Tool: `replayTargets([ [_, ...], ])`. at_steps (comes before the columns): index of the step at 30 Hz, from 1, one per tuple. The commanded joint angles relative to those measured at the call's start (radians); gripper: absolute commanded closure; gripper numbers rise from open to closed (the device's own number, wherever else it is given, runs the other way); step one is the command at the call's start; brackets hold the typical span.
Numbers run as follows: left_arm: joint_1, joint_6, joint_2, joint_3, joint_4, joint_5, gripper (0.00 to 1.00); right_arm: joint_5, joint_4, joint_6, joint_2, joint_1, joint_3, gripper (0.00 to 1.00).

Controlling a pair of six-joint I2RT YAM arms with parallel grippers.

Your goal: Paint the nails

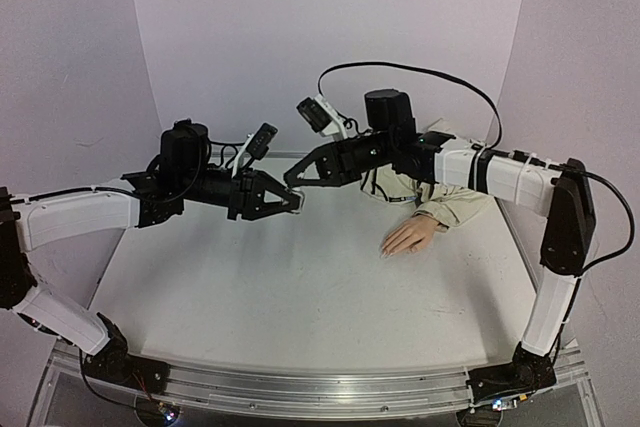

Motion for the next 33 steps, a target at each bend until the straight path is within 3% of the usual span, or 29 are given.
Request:
replayTargets([
  [1,0.003,-0.006,-0.005,0.056,0.039,0.024,1.00,-0.032,0.046,-0.003,-0.002,0.003,0.033,0.82],
  [6,0.004,0.024,-0.034,0.026,0.039,-0.099,1.00,0.019,0.045,-0.003,-0.019,0.005,0.013,1.00],
  [10,0.004,0.076,-0.075,-0.024,0.034,-0.473,1.00,0.207,0.038,0.005,-0.033,0.014,-0.015,1.00],
  [13,0.001,0.105,-0.076,-0.028,0.031,-0.865,1.00,0.605,-0.048,0.022,-0.041,0.047,-0.009,1.00],
  [16,-0.024,0.166,-0.024,0.026,0.025,-1.198,1.00,1.304,-0.279,0.092,-0.024,0.156,0.082,1.00],
  [18,-0.036,0.206,0.025,0.077,0.026,-1.278,1.00,1.449,-0.289,0.172,-0.026,0.197,0.088,1.00],
  [22,-0.044,0.192,0.083,0.133,0.027,-1.210,1.00,1.443,-0.287,0.152,-0.011,0.208,0.148,1.00],
  [24,-0.045,0.187,0.084,0.130,0.026,-1.131,1.00,1.359,-0.259,0.120,-0.020,0.199,0.145,0.98],
  [27,-0.045,0.174,0.063,0.087,0.023,-1.023,1.00,1.107,-0.205,0.072,-0.022,0.152,0.142,0.73],
  [33,-0.035,0.132,-0.011,-0.003,-0.022,-0.772,1.00,0.596,-0.127,0.022,-0.033,-0.008,0.124,0.37],
])
